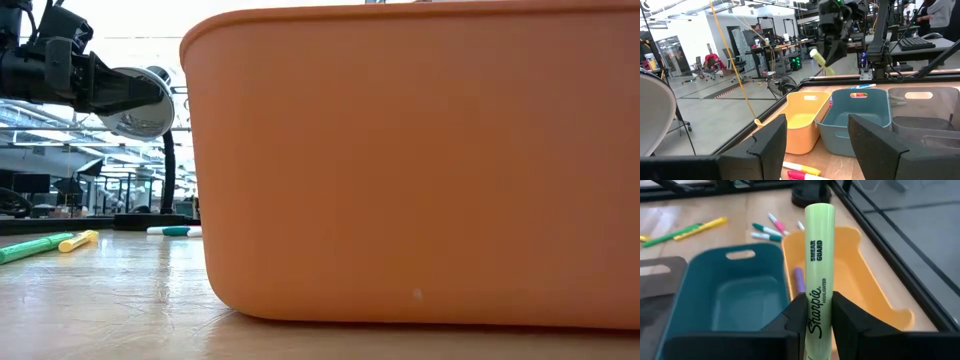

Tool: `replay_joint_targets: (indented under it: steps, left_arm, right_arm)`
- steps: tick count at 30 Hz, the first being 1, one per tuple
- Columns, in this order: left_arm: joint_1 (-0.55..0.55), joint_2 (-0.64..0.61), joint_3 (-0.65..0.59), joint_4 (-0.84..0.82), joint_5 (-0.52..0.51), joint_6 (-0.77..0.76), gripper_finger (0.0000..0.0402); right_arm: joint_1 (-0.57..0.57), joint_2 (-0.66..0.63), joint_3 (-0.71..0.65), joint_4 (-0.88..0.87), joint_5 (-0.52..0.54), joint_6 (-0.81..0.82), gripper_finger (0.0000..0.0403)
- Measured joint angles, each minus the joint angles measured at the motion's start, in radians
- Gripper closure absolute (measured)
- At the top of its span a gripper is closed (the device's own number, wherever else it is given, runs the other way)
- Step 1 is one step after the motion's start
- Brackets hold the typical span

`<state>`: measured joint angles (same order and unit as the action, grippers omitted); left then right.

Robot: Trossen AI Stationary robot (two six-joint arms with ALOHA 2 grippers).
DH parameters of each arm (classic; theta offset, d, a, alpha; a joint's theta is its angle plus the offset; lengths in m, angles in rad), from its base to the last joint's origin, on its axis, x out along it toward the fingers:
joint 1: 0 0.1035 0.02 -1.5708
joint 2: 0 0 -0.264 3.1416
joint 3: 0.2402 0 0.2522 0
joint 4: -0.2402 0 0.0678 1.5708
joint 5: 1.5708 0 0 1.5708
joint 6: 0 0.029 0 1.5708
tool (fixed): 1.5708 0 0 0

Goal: Pick & Place Markers
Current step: Put the light green highlighter into the yellow bin

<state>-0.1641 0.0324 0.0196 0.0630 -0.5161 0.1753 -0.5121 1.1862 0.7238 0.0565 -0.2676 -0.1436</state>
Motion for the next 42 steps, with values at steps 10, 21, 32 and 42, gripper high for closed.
replay_joint_targets:
  steps: [10, 21, 32, 42]
  left_arm:
    - [0.000, 0.000, 0.000, 0.000, 0.000, 0.000, 0.0188]
    - [0.000, 0.000, 0.000, 0.000, 0.000, 0.000, 0.0188]
    - [0.000, 0.000, 0.000, 0.000, 0.000, 0.000, 0.0188]
    - [0.000, 0.000, 0.000, 0.000, 0.000, 0.000, 0.0188]
  right_arm:
    - [0.045, 0.002, 0.000, 0.042, 0.001, 0.004, 0.0344]
    - [0.045, 0.160, 0.234, -0.154, 0.007, -0.057, 0.0344]
    - [0.042, 0.457, 0.454, -0.217, 0.008, -0.156, 0.0344]
    - [0.034, 0.561, 0.460, -0.216, 0.008, -0.149, 0.0344]
